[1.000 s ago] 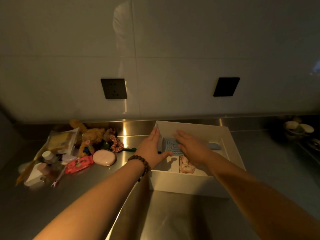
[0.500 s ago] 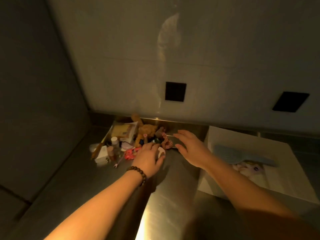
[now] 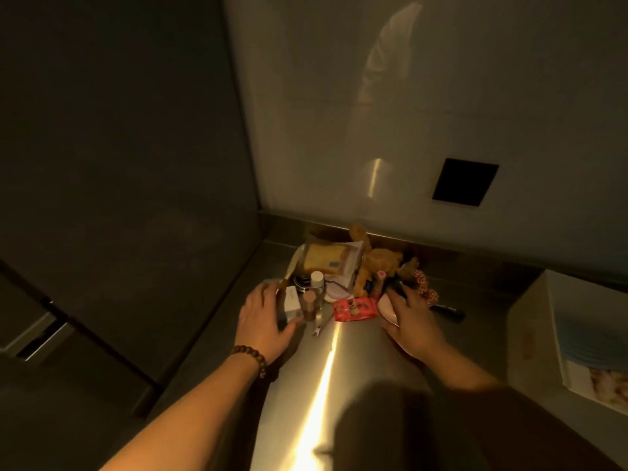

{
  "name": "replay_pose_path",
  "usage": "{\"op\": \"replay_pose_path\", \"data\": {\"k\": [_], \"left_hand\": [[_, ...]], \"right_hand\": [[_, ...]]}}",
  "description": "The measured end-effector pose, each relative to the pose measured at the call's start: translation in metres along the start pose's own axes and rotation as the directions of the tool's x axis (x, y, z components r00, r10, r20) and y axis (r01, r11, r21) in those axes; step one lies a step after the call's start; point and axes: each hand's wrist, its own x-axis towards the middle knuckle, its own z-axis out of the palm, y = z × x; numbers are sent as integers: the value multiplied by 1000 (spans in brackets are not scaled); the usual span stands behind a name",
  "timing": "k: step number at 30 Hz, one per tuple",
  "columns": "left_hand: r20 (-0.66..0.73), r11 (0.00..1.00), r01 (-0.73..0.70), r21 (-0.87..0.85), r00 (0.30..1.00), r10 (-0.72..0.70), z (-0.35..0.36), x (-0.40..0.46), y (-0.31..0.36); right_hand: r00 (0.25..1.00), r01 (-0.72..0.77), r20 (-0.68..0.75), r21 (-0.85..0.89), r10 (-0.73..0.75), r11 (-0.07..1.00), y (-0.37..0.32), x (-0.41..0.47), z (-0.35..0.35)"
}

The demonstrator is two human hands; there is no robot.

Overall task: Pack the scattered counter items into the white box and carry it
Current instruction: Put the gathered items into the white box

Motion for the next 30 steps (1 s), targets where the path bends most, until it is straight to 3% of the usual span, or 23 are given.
{"op": "replay_pose_path", "data": {"k": [6,14,17,22,30], "left_hand": [[216,998,63,23,974,-66,15,35,-28],[529,998,-55,9,848,42,10,81,-39],[545,995,-94,35,836,60,9,85,-42],[459,974,-207,90,877,144,17,75,-54],[345,980,-185,67,926,152,18,56,-50]], "right_hand": [[997,-73,-36,-57,71,996,1,12,20],[979,-191,-79,-61,186,980,-9,6,35],[975,-208,-97,-60,201,976,-12,3,38],[970,-230,-87,-45,226,972,-17,-3,40],[968,-245,-71,-50,241,968,-26,-16,39]]}}
